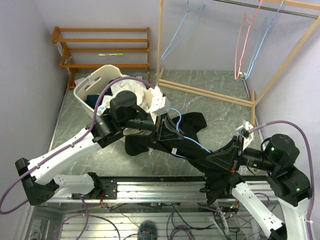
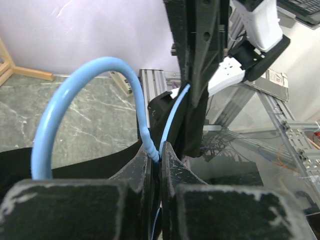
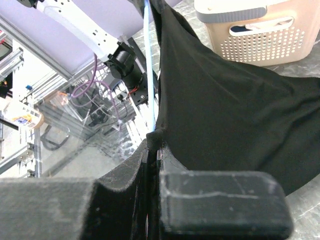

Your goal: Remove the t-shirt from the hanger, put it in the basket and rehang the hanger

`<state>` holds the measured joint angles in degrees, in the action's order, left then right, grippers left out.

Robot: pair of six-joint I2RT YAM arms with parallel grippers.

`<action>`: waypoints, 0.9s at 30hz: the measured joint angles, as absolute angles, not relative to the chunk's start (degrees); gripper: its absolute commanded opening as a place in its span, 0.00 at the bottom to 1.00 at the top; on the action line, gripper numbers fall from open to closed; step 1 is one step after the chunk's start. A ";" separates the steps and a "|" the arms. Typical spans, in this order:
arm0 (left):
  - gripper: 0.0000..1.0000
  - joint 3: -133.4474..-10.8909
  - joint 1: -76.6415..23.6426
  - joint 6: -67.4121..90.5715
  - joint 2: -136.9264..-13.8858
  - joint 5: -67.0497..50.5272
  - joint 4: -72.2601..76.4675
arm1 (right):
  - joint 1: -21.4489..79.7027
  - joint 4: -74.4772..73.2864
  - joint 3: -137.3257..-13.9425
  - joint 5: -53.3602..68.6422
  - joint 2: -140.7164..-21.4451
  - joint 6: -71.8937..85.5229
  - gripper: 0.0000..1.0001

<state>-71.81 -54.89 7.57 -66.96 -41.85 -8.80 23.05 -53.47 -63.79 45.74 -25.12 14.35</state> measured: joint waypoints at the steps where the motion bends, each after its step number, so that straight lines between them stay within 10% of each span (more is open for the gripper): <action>1: 0.07 -71.79 -54.98 7.57 -66.59 -42.11 -8.99 | 23.00 -53.49 -63.79 45.52 -25.02 14.24 0.00; 3: 0.07 -71.79 -55.16 7.49 -65.80 -42.17 -9.37 | 23.00 -53.36 -63.79 45.50 -24.88 14.04 0.00; 11: 0.07 -71.57 -55.59 6.00 -63.33 -37.08 -13.67 | 23.03 -52.12 -63.75 39.70 -24.08 13.52 0.53; 18: 0.07 -72.86 -55.61 3.73 -59.79 -30.83 -19.33 | 23.03 -52.66 -64.73 35.03 -22.24 12.93 0.54; 21: 0.07 -73.76 -55.61 3.20 -58.63 -29.34 -20.86 | 23.03 -52.75 -64.90 33.89 -22.02 12.49 0.37; 27: 0.07 -74.46 -55.61 3.14 -56.60 -27.77 -23.29 | 23.03 -52.90 -63.61 32.97 -21.89 12.16 0.44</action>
<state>-74.46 -55.61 3.14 -56.60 -27.77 -23.29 23.03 -52.90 -63.61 32.97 -21.89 12.16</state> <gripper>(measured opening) 0.111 0.401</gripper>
